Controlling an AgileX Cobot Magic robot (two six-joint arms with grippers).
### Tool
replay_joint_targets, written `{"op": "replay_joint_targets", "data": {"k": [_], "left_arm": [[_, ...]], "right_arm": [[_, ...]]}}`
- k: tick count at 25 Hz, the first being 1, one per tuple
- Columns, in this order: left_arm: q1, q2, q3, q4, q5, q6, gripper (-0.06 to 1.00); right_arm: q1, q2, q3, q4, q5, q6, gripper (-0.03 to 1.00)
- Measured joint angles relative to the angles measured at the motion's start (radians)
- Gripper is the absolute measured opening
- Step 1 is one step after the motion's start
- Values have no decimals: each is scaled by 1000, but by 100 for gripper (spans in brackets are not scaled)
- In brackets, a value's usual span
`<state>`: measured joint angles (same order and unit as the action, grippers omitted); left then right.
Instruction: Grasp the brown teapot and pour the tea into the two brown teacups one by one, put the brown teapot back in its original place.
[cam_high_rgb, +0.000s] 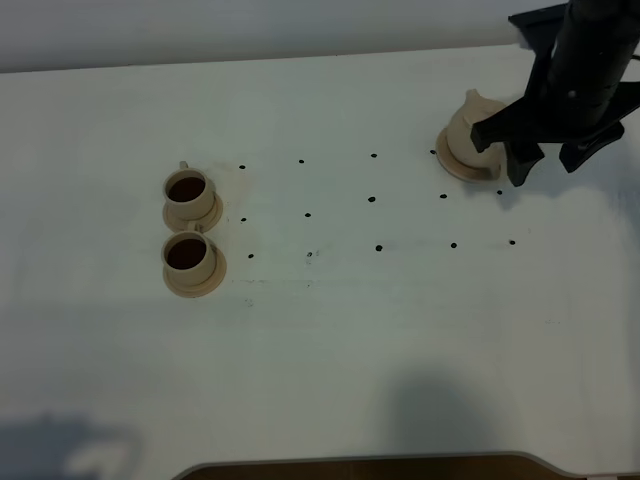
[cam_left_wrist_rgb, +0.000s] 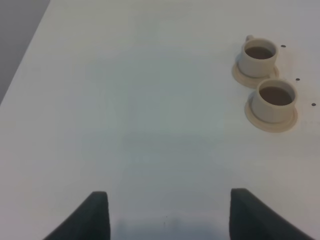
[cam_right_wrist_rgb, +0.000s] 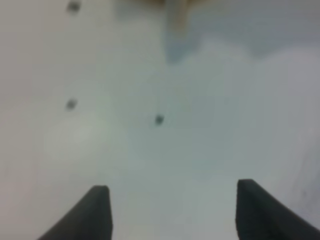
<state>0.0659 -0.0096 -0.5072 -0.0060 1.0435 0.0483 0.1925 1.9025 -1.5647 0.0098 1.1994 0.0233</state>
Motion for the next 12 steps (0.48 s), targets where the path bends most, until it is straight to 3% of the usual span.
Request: {"op": "replay_joint_targets", "data": {"k": [7, 12], "left_arm": [[0, 0, 0, 0, 0, 0, 55], [0, 0, 0, 0, 0, 0, 55]], "right_arm": [[43, -297, 245, 112, 11, -46, 45], [94, -553, 477, 136, 3, -56, 44]]}}
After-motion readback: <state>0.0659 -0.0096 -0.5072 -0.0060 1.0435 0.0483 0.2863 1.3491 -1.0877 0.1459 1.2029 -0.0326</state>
